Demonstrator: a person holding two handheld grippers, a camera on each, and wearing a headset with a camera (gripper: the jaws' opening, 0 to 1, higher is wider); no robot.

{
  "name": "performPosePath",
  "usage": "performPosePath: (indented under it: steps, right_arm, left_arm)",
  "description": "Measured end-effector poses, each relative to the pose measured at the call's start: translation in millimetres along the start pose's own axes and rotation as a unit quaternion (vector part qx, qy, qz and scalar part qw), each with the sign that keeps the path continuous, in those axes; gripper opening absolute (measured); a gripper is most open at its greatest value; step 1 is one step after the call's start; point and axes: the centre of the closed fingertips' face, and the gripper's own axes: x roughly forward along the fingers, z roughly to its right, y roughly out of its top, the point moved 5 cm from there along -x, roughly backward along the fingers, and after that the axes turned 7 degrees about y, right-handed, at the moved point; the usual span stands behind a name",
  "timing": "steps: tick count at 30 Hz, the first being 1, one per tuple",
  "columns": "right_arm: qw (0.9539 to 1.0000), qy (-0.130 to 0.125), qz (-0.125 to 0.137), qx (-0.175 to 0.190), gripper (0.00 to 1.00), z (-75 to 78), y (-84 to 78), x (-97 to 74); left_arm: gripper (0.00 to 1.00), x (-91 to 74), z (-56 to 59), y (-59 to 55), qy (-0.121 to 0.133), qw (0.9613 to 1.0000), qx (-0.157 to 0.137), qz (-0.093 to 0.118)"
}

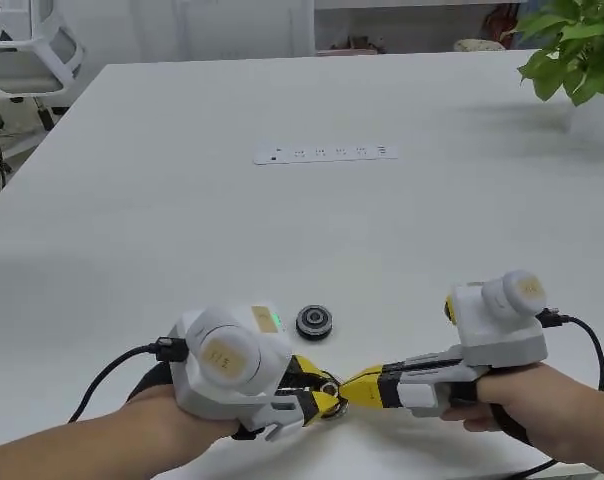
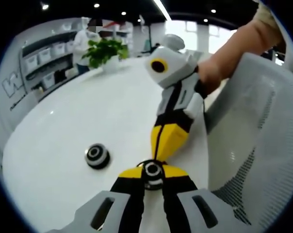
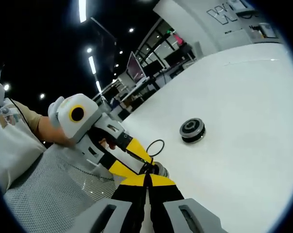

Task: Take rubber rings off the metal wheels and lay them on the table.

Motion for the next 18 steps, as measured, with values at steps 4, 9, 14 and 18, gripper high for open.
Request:
performPosePath:
  steps: [4,9,14,18]
  right_arm:
    - [1.0000,-0.002,0.000,-0.001,0.00,0.5,0.9,-0.9]
    - [1.0000,-0.004,0.002,-0.001,0.00,1.0,2.0,-2.5]
    - [1.0000,-0.003,0.004,-0.005,0.00,-0.4,3.3,-3.1]
    - [1.0000,-0.002,0.004,-0.008,0.00,-1.5,5.3,-3.4]
  left_arm:
    - [0.13,0.2,-0.2,0.8,-0.005,0.9999,-0.010,-0.001]
    - [0.14,-0.8,0.1,0.6,-0.012,0.9997,-0.019,-0.004]
    - [0.19,-6.0,2.7,0.5,-0.024,0.9995,-0.017,-0.010]
    - [0.22,-13.7,1.0,5.4,-0.024,0.9995,-0.020,-0.005]
